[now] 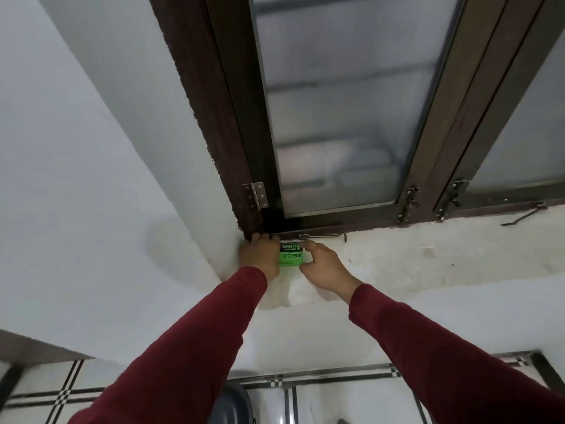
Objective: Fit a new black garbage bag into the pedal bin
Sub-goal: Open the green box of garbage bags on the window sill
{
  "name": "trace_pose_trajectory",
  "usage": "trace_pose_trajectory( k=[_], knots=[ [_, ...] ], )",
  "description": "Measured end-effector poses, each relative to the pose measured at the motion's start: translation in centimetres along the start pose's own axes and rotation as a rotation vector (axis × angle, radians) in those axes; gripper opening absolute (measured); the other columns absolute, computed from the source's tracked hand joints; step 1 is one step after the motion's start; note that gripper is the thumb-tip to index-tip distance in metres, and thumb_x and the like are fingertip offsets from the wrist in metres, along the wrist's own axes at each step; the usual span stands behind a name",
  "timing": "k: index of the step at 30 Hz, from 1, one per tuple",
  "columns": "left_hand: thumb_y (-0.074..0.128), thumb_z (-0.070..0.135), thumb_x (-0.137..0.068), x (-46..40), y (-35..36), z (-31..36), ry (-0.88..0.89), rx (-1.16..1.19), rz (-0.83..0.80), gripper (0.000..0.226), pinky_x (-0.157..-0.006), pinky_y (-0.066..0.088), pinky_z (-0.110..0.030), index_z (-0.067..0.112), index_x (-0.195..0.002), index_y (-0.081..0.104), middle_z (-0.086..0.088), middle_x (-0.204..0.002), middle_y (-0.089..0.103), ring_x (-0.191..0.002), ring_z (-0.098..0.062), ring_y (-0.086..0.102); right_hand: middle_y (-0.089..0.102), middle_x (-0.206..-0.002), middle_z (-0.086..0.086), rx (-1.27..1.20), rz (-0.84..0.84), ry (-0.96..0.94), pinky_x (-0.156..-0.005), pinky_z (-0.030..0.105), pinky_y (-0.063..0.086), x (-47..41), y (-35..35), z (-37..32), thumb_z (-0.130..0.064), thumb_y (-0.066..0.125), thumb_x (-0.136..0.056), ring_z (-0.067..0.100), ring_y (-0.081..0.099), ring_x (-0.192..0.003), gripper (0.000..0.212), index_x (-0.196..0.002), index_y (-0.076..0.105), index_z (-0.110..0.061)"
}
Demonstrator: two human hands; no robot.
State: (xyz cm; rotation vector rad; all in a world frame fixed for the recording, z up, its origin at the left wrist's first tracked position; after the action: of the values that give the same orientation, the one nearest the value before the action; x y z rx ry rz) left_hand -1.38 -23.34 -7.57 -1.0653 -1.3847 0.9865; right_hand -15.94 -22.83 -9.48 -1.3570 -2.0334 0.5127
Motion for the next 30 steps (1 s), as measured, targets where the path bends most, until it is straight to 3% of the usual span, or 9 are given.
trace_pose_trajectory(
  k=[5,8,11,13,16,18,21,25,30],
  knots=[
    [0.076,0.03,-0.065,-0.7,-2.5,0.5,0.089,0.305,0.162,0.062,-0.088,0.052,-0.038,0.029,-0.122,0.054,0.003,-0.114,0.066,-0.104,-0.023,0.063,0.05,-0.13,0.018,-0.015,0.091,0.04,-0.097,0.022,0.042,-1.5,-1.1,0.9,-0.008,0.066,-0.083,0.033,0.058,-0.119,0.075,-0.151,0.046,-0.032],
    [0.084,0.026,-0.058,-0.9,-4.0,1.2,0.196,0.599,0.174,0.074,-0.084,0.056,-0.029,0.031,-0.125,0.053,0.008,-0.113,0.067,-0.097,-0.013,0.066,0.046,-0.124,0.01,0.003,0.105,0.085,-0.09,0.019,0.041,-2.0,-2.6,1.6,-0.014,0.076,-0.075,0.031,0.06,-0.115,0.071,-0.142,0.057,-0.029],
    [0.093,0.015,-0.055,-1.4,-5.1,1.5,0.224,0.891,0.218,0.074,-0.083,0.053,-0.019,0.03,-0.119,0.058,0.009,-0.112,0.067,-0.096,-0.006,0.066,0.062,-0.117,0.005,-0.061,0.147,0.106,-0.08,0.022,0.045,-2.3,-4.3,1.9,-0.019,0.084,-0.068,0.024,0.062,-0.104,0.07,-0.134,0.061,-0.024],
    [0.094,0.013,-0.057,-1.5,-5.3,1.9,0.219,1.057,0.243,0.072,-0.085,0.051,-0.017,0.032,-0.118,0.06,0.008,-0.115,0.067,-0.102,-0.007,0.066,0.068,-0.105,0.0,-0.122,0.207,0.113,-0.073,0.024,0.045,-2.1,-5.2,2.0,-0.022,0.085,-0.066,0.021,0.063,-0.095,0.069,-0.13,0.058,-0.021],
    [0.09,0.024,-0.071,-1.3,-5.3,3.2,0.191,1.291,0.179,0.072,-0.098,0.052,-0.026,0.033,-0.134,0.058,0.002,-0.132,0.059,-0.115,-0.011,0.063,0.066,-0.091,-0.004,-0.126,0.307,0.105,-0.068,0.031,0.049,-1.5,-6.4,2.2,-0.026,0.087,-0.061,0.023,0.064,-0.086,0.06,-0.111,0.053,-0.022],
    [0.084,0.029,-0.083,-1.3,-5.5,3.9,0.137,1.447,0.145,0.063,-0.09,0.054,-0.022,0.033,-0.14,0.056,0.003,-0.135,0.059,-0.113,-0.006,0.063,0.061,-0.084,-0.006,-0.12,0.324,0.093,-0.065,0.034,0.047,-0.9,-6.9,2.4,-0.03,0.09,-0.058,0.021,0.06,-0.078,0.061,-0.1,0.046,-0.022],
    [0.081,0.025,-0.087,-1.2,-6.3,4.6,0.087,1.565,0.136,0.054,-0.076,0.053,-0.017,0.026,-0.136,0.058,0.003,-0.129,0.064,-0.11,-0.009,0.066,0.06,-0.093,-0.004,-0.199,0.226,0.086,-0.067,0.036,0.05,-0.1,-7.0,3.0,-0.04,0.093,-0.056,0.017,0.06,-0.081,0.068,-0.101,0.045,-0.022],
    [0.076,0.02,-0.092,-1.0,-7.0,5.9,0.147,1.666,-0.002,0.041,-0.084,0.061,-0.029,0.017,-0.131,0.064,-0.005,-0.123,0.071,-0.106,-0.018,0.072,0.063,-0.12,0.003,-0.56,0.049,0.045,-0.089,0.047,0.06,1.1,-7.8,3.0,-0.034,0.093,-0.065,0.018,0.069,-0.105,0.065,-0.117,0.055,-0.037],
    [0.074,0.01,-0.091,-0.3,-7.9,6.9,0.251,1.72,-0.129,0.037,-0.082,0.063,-0.032,0.017,-0.127,0.07,0.0,-0.106,0.078,-0.096,-0.015,0.077,0.068,-0.12,0.005,-0.544,0.052,0.019,-0.075,0.038,0.061,1.8,-9.1,3.5,-0.015,0.096,-0.069,0.016,0.069,-0.096,0.066,-0.117,0.05,-0.019]
  ],
)
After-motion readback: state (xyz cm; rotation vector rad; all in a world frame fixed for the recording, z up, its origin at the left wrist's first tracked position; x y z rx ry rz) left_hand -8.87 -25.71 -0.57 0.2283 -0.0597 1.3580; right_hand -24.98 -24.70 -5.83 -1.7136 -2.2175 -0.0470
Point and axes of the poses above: each hand's wrist, its own x-axis away from the middle knuckle, its own y-axis out of the palm, z = x × y, the point moved 6 cm from there along -x, towards the middle knuckle
